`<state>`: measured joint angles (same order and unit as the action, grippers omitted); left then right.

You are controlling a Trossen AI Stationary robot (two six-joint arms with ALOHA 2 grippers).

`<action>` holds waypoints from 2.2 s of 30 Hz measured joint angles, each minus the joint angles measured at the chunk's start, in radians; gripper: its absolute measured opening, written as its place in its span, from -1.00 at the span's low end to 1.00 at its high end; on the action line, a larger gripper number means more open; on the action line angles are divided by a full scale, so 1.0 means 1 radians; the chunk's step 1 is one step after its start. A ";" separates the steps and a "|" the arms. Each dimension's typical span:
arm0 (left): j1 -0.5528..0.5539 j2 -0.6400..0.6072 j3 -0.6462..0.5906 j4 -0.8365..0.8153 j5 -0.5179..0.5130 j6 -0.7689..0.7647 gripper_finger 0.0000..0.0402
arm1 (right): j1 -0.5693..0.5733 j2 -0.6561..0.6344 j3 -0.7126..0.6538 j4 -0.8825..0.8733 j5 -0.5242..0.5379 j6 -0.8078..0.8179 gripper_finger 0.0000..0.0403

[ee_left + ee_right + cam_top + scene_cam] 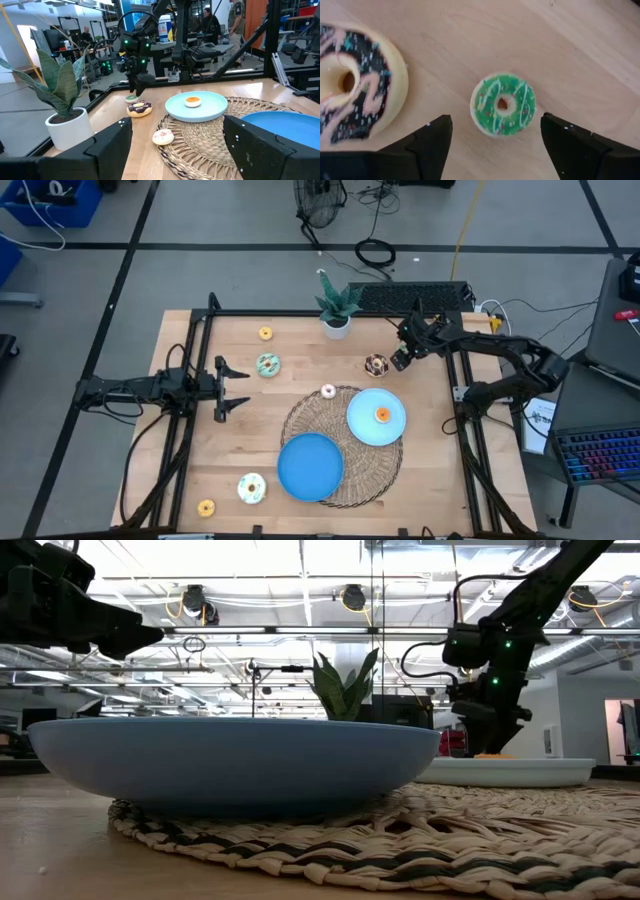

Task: Pick & Place donuts
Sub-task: Put the small green donut on the light blue plate

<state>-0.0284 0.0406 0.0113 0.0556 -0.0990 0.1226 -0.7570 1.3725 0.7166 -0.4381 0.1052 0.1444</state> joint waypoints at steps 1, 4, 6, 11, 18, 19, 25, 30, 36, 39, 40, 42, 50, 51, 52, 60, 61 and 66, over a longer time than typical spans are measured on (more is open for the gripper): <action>0.000 0.000 0.000 0.000 0.000 0.000 0.52 | 0.000 0.006 0.000 0.008 0.001 0.000 0.43; 0.000 0.000 0.000 0.000 0.000 0.000 0.52 | 0.000 0.026 0.000 0.018 0.002 -0.003 0.44; 0.000 0.000 0.000 0.000 0.000 0.000 0.52 | 0.000 0.039 0.000 0.036 0.003 -0.002 0.43; 0.000 0.000 0.000 0.000 0.000 0.000 0.52 | 0.000 0.086 0.000 0.071 0.004 -0.001 0.42; 0.000 0.000 0.000 0.000 0.000 0.000 0.52 | -0.001 0.124 0.001 0.075 0.054 0.000 0.42; 0.000 0.000 0.000 0.000 0.000 0.000 0.52 | -0.001 0.124 0.001 0.076 0.054 0.001 0.42; 0.000 0.000 0.000 0.000 0.000 0.000 0.52 | 0.000 0.101 -0.001 0.060 0.051 0.007 0.42; 0.000 0.000 0.000 0.000 0.000 0.000 0.52 | 0.000 0.056 -0.001 0.030 0.050 0.035 0.42; 0.000 0.000 0.000 0.000 0.000 0.000 0.52 | 0.000 0.025 -0.001 0.031 0.051 0.038 0.42; 0.000 0.000 0.000 0.000 0.000 0.000 0.52 | 0.000 0.025 -0.001 0.030 0.051 0.037 0.42; 0.000 0.000 0.000 0.000 0.000 0.000 0.52 | 0.000 0.025 -0.001 0.031 0.050 0.037 0.42; 0.000 0.000 0.000 0.000 0.000 0.000 0.52 | 0.000 0.025 -0.001 0.032 0.051 0.037 0.42; 0.000 0.000 0.000 0.000 0.000 0.000 0.52 | 0.006 0.046 -0.001 0.040 0.050 0.050 0.42; 0.000 0.000 0.000 0.000 0.000 0.000 0.52 | 0.010 0.053 -0.001 0.045 0.050 0.051 0.42; 0.000 0.000 0.000 0.000 0.000 0.000 0.52 | 0.016 0.062 -0.001 0.053 0.050 0.051 0.42; 0.000 0.000 0.000 0.000 0.000 0.000 0.52 | 0.032 0.099 0.000 0.087 0.057 0.053 0.42; 0.000 0.000 0.000 0.000 0.000 0.000 0.52 | 0.032 0.098 0.000 0.088 0.061 0.053 0.42; 0.000 0.000 0.000 0.000 0.000 0.000 0.52 | 0.031 0.098 0.000 0.090 0.079 0.053 0.41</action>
<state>-0.0284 0.0409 0.0113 0.0555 -0.0990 0.1226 -0.7261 1.4708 0.7170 -0.3484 0.1842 0.1970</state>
